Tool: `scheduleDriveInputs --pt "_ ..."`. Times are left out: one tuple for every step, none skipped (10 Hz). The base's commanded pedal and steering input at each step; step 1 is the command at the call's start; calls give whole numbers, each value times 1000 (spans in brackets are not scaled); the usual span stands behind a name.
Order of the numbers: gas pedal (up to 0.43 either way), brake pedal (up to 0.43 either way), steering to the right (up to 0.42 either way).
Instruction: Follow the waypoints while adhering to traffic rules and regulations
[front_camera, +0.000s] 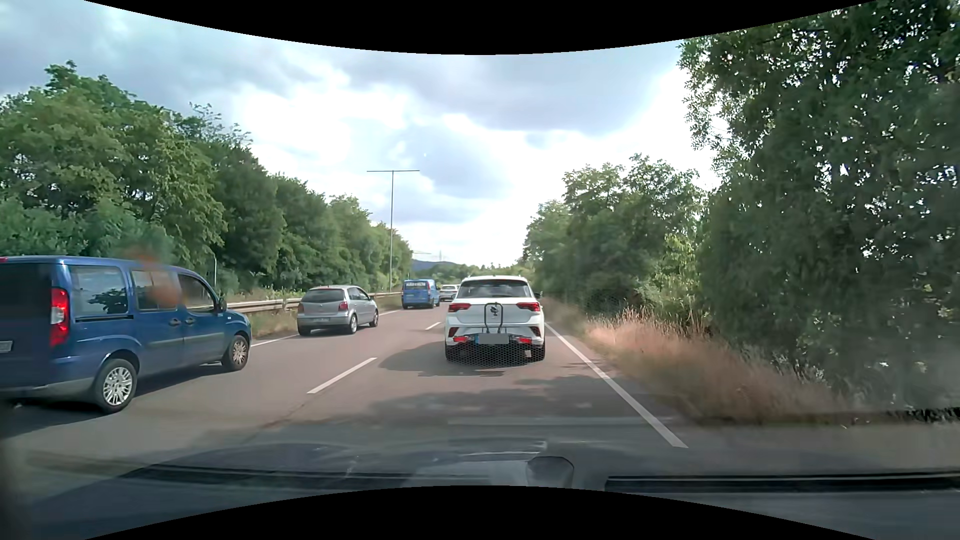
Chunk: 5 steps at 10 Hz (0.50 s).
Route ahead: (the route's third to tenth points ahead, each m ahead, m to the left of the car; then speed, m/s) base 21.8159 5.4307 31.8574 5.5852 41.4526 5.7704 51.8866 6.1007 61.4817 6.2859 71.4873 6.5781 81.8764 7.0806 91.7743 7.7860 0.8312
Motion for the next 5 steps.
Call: scheduleDriveInputs --pt "0 0 3" --pt "0 0 3" --pt "0 0 3" --pt "0 0 3" --pt "0 0 3"
